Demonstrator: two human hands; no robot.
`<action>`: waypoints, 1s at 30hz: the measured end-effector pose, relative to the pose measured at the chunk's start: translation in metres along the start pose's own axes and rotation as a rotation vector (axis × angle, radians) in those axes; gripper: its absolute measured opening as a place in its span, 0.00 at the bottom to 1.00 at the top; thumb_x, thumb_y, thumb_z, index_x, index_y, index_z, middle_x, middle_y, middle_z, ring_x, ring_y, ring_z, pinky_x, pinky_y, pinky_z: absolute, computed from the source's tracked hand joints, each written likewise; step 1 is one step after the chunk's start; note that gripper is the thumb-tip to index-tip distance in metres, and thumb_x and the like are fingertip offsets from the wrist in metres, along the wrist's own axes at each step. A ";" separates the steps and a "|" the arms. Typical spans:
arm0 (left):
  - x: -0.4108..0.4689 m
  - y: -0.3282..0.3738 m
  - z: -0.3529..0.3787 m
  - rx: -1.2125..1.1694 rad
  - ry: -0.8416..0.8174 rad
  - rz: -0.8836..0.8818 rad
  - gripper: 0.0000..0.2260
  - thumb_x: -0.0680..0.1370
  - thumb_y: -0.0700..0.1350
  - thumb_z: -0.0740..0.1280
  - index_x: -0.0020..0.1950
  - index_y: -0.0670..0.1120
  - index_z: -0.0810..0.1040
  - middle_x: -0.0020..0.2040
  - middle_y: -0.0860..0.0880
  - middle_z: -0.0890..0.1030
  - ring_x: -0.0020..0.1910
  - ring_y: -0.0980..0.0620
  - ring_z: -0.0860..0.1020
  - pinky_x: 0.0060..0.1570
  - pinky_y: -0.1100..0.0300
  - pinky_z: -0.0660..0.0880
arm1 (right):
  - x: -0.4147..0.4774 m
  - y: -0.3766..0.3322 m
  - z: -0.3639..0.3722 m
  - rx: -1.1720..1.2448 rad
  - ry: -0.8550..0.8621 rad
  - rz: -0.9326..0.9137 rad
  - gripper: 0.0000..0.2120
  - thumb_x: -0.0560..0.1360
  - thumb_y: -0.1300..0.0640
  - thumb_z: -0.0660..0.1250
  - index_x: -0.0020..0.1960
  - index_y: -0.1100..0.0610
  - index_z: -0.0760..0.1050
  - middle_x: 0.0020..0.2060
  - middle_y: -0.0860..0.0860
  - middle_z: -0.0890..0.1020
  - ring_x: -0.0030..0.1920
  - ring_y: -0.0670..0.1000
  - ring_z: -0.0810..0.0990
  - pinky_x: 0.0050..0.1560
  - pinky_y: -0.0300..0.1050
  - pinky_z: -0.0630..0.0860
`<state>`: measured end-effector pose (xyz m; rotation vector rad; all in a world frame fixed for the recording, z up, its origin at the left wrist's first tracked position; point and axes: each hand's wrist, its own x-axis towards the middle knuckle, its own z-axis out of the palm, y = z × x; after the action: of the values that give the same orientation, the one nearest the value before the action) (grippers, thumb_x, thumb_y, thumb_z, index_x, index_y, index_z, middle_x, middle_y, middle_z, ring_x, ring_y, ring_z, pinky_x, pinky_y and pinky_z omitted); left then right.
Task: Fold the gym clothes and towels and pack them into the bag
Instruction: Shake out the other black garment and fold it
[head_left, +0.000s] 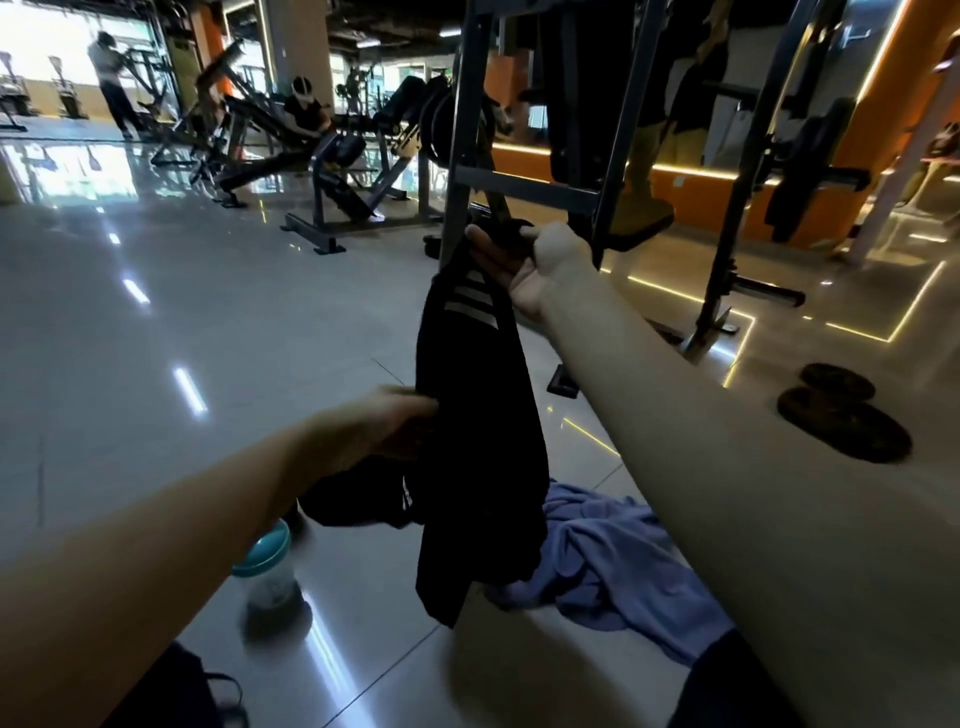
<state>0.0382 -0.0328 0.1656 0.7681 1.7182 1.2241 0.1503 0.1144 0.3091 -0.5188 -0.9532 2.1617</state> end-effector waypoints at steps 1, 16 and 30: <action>0.003 -0.006 0.009 0.022 -0.034 0.019 0.13 0.80 0.36 0.67 0.64 0.43 0.79 0.52 0.45 0.86 0.50 0.45 0.84 0.55 0.51 0.80 | 0.000 0.002 0.006 0.022 -0.023 -0.008 0.18 0.83 0.66 0.50 0.71 0.66 0.65 0.56 0.69 0.82 0.48 0.64 0.86 0.33 0.57 0.84; 0.034 0.040 0.038 -0.146 0.371 0.146 0.06 0.83 0.39 0.64 0.53 0.42 0.81 0.37 0.46 0.81 0.29 0.51 0.79 0.28 0.62 0.72 | 0.034 0.016 -0.034 -0.604 0.102 0.003 0.13 0.84 0.64 0.53 0.66 0.63 0.69 0.58 0.59 0.78 0.53 0.58 0.81 0.54 0.53 0.78; 0.035 0.055 0.001 -0.528 0.238 -0.020 0.12 0.85 0.49 0.62 0.44 0.46 0.74 0.35 0.50 0.73 0.30 0.54 0.72 0.34 0.62 0.70 | 0.010 0.109 -0.113 -1.462 -0.616 0.562 0.16 0.77 0.53 0.72 0.63 0.55 0.74 0.54 0.53 0.83 0.54 0.53 0.82 0.47 0.49 0.79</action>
<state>0.0240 0.0158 0.2075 0.2956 1.4714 1.7106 0.1624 0.1230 0.1528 -0.8211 -3.0225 1.6722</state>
